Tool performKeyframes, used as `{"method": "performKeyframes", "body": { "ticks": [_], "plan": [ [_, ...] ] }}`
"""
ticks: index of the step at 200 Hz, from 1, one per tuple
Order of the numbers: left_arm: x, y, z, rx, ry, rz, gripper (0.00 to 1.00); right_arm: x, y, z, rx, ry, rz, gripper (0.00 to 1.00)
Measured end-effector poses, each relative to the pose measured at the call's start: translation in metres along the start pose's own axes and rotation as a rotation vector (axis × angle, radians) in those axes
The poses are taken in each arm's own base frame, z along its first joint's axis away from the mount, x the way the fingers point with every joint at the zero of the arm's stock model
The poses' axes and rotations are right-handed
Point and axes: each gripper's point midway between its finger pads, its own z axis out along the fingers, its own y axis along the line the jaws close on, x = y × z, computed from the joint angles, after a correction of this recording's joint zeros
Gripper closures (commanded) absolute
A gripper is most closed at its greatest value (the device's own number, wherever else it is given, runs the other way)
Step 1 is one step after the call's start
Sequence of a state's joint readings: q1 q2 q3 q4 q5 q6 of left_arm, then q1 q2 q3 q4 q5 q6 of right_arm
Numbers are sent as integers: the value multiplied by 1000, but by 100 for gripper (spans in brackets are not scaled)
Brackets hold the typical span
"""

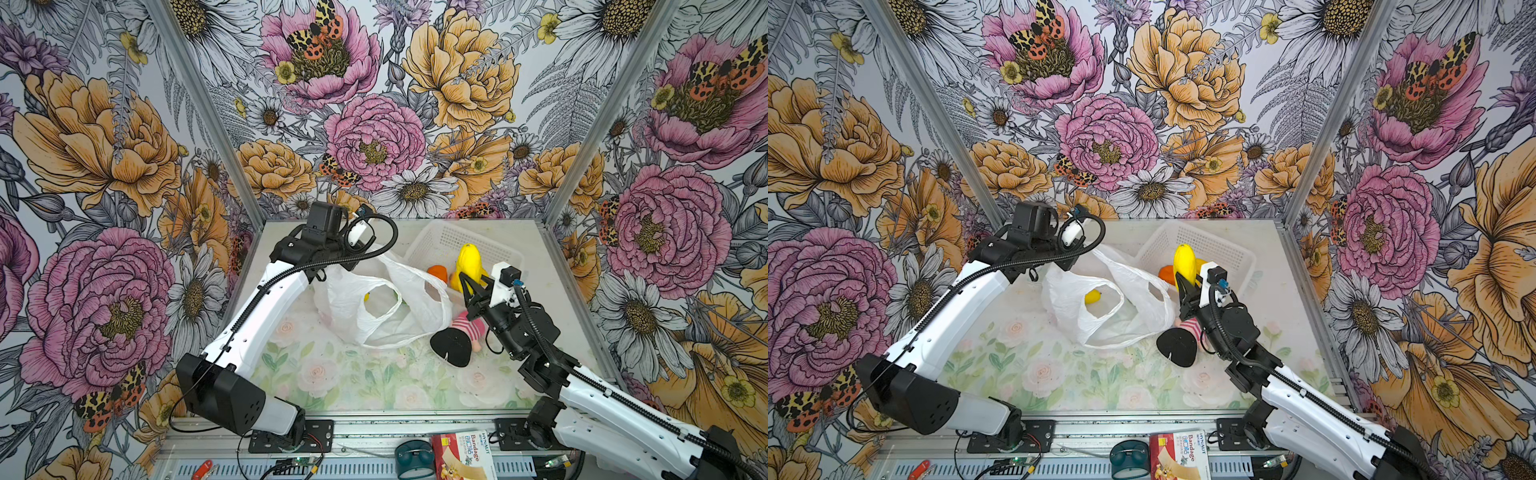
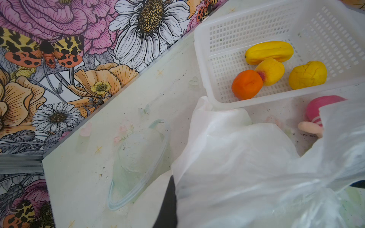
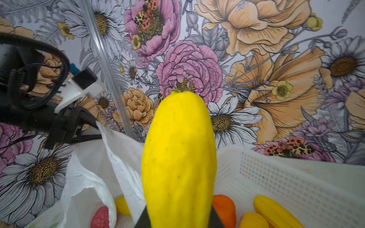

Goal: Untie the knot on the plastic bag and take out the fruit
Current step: 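Lift the yellow mango out and carry it over the basket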

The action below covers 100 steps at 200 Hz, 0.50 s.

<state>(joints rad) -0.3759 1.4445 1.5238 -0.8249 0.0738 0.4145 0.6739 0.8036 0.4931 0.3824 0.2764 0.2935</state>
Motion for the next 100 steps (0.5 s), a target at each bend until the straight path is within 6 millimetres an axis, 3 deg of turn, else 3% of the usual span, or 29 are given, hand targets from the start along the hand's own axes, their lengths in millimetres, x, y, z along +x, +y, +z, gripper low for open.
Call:
{"method": "performKeyframes", "body": {
  "ticks": [34,66,100],
  "plan": [
    [0,0,0,0,0,0,100,15,-55,11,175,45,92,100],
    [0,0,0,0,0,0,100,49,-102,23,297,160,196,100],
    [0,0,0,0,0,0,100,82,-138,33,374,270,311,100]
  ]
}}
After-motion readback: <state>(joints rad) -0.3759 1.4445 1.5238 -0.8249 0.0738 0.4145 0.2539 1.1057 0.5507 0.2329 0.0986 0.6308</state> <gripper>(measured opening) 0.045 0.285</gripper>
